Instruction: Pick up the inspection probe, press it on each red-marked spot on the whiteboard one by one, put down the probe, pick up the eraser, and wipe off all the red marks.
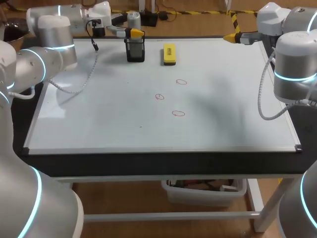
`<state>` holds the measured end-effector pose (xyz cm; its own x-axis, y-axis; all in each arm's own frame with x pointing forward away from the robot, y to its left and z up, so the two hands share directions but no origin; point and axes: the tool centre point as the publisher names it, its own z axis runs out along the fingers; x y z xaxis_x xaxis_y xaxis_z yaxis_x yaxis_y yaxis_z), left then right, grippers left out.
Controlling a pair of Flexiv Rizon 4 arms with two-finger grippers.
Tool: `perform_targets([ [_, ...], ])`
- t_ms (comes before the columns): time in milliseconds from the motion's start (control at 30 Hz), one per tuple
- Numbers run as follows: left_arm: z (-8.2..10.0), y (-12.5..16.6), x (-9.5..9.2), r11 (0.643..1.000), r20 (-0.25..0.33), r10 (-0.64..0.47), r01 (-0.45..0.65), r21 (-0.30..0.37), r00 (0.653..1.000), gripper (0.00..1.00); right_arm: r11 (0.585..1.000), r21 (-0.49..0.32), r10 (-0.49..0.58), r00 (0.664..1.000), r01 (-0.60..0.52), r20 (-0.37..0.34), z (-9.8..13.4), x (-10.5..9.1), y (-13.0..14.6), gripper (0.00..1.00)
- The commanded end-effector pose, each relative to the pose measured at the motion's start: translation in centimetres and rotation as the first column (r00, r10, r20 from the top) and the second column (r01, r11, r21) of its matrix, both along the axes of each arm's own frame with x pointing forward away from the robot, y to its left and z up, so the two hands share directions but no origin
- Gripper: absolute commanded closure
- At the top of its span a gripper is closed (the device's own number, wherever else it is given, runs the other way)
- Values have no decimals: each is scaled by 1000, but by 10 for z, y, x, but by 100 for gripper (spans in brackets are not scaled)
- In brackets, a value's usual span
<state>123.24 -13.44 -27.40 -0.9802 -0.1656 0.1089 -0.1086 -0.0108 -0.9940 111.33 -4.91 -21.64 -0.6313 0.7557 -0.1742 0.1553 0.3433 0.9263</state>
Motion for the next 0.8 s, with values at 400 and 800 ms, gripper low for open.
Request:
perform_targets([
  [400,-7,7,3,989,17,-147,147,-26,989,100,1000,-1,0,1000,0,-1,0,0,0,0],
  [800,9,1,-1,982,52,-186,187,-14,981,100,1000,-1,0,1000,0,-1,0,0,0,0],
])
